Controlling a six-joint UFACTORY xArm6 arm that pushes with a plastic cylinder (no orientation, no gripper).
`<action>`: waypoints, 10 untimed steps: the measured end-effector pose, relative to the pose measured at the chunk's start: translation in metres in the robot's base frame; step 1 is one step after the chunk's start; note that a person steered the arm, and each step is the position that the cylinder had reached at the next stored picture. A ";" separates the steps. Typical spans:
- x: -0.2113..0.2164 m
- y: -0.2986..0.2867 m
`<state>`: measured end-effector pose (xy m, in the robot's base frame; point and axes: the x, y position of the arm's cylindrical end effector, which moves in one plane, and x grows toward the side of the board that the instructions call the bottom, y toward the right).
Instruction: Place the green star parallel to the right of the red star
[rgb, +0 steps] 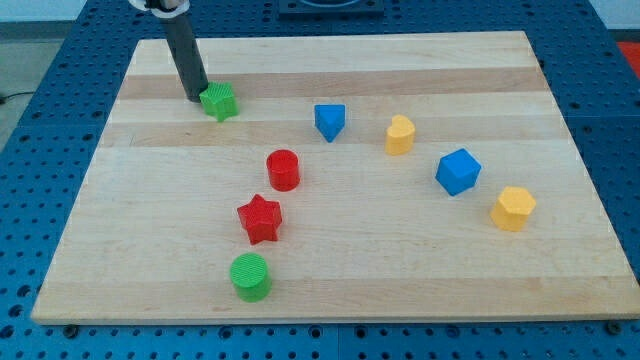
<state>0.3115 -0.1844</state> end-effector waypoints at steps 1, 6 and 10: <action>-0.005 0.000; 0.079 0.125; 0.095 0.175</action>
<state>0.4063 -0.0091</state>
